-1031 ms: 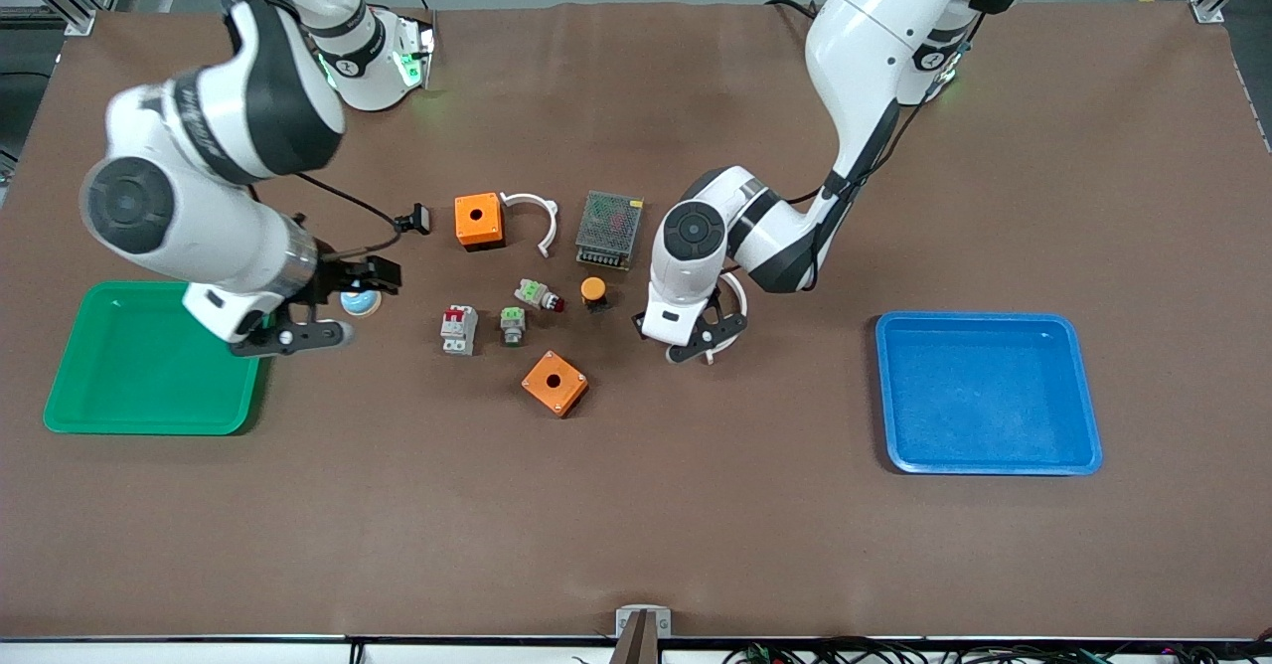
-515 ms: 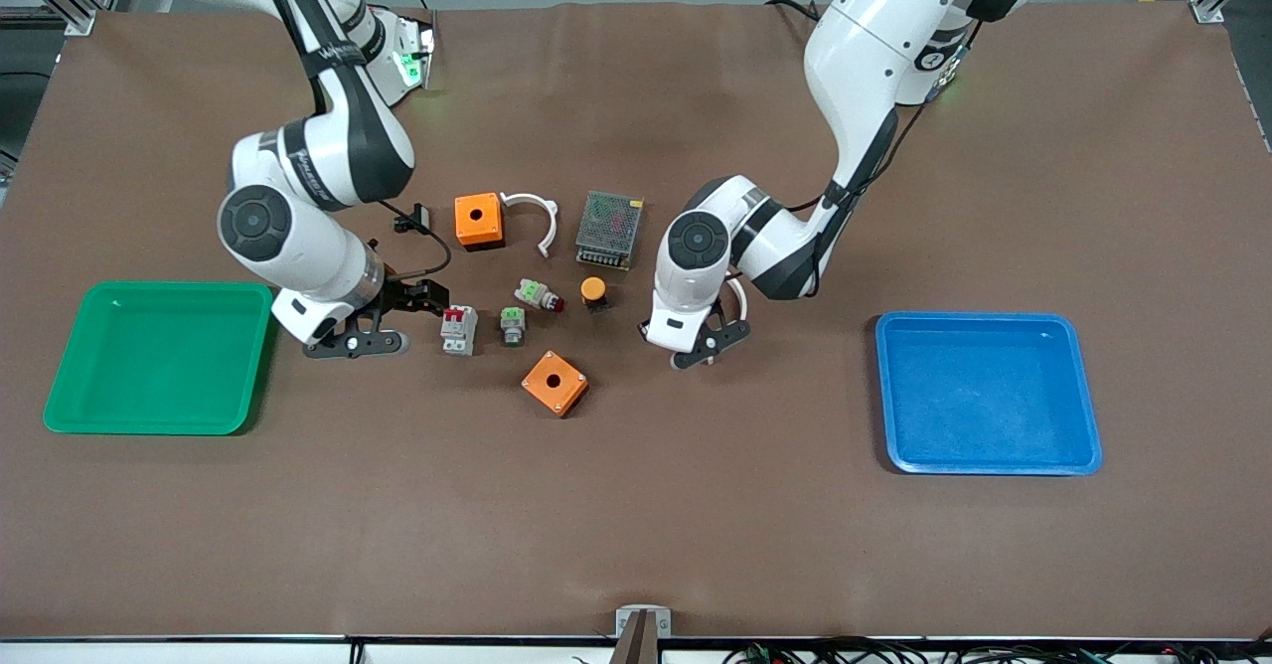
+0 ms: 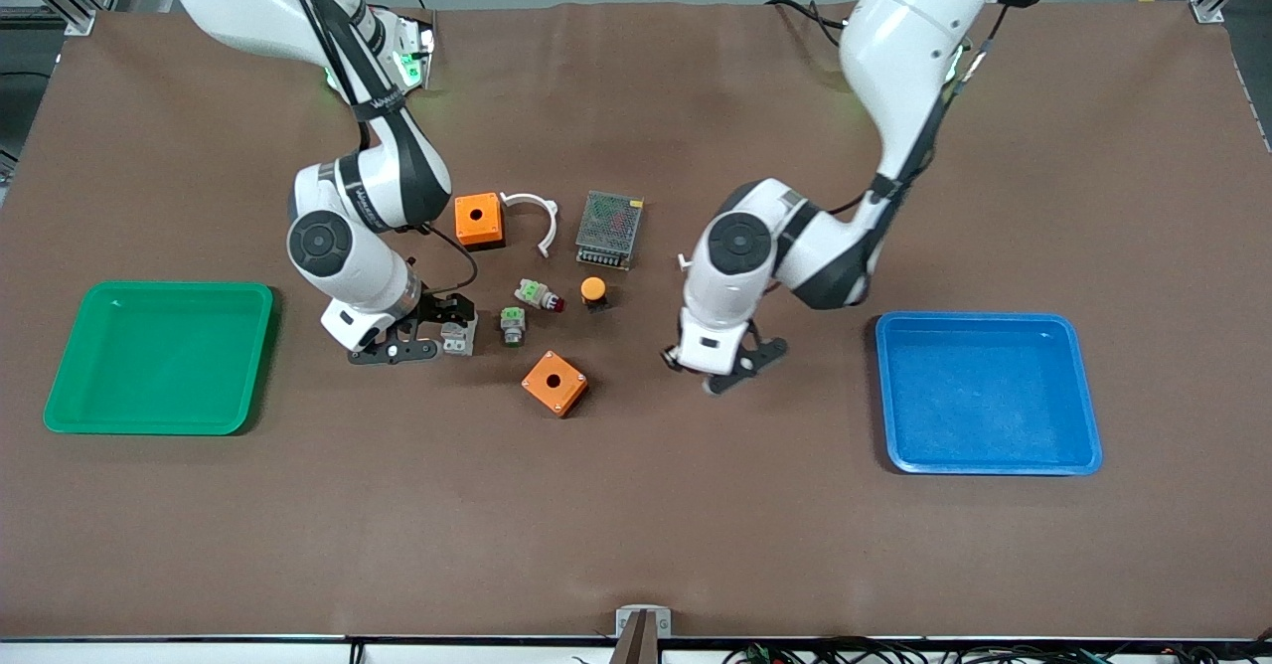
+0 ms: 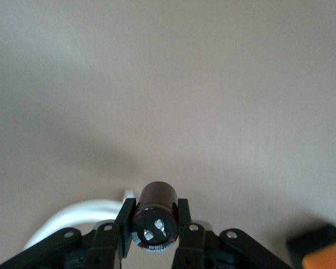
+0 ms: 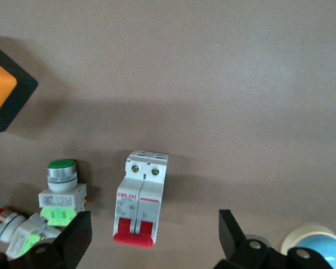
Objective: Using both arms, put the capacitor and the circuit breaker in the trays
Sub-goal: 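Carry the capacitor to the blue tray while the right gripper carries the breaker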
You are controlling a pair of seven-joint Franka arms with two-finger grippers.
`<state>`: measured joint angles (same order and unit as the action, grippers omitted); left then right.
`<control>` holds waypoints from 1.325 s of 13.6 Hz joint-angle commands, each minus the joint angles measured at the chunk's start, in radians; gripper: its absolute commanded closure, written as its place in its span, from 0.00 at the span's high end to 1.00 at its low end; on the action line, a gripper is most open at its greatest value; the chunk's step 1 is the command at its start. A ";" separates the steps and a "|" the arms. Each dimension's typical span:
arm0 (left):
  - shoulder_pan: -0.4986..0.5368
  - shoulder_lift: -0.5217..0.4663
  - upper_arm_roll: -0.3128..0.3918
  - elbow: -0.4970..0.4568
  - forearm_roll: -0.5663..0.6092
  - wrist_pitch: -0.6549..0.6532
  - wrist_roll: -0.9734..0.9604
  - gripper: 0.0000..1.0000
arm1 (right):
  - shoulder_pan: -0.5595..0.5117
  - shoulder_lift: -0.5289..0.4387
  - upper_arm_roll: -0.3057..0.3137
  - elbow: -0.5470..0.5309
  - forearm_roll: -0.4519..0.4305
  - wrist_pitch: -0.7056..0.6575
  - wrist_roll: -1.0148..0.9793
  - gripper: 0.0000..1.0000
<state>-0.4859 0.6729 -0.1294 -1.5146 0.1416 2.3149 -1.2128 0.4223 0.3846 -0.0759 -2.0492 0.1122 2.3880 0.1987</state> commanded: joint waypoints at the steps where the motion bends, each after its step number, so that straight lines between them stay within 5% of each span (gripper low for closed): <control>1: 0.123 -0.107 -0.009 -0.024 0.052 -0.103 0.199 0.00 | 0.038 0.023 -0.008 0.001 0.021 0.026 0.050 1.00; 6: 0.372 -0.154 -0.015 -0.032 0.050 -0.163 0.661 0.00 | 0.039 0.069 -0.007 0.000 0.021 0.063 0.050 0.98; 7: 0.423 -0.151 -0.018 -0.039 0.049 -0.163 0.741 0.00 | 0.039 0.069 -0.007 0.000 0.021 0.062 0.051 0.90; 11: 0.610 -0.144 -0.019 -0.099 0.052 -0.146 1.029 0.00 | 0.038 0.069 -0.007 0.000 0.023 0.059 0.060 0.34; 13: 0.686 -0.144 -0.021 -0.155 0.052 -0.115 1.128 0.00 | 0.033 0.066 -0.007 0.001 0.023 0.051 0.074 0.17; 18: 0.793 -0.150 -0.019 -0.352 0.052 0.119 1.259 0.00 | -0.057 -0.010 -0.012 0.035 0.021 -0.088 0.054 0.15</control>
<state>0.2904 0.5479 -0.1355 -1.7799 0.1763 2.3466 0.0291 0.4267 0.4405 -0.0927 -2.0274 0.1146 2.3819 0.2680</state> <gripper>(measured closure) 0.656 0.599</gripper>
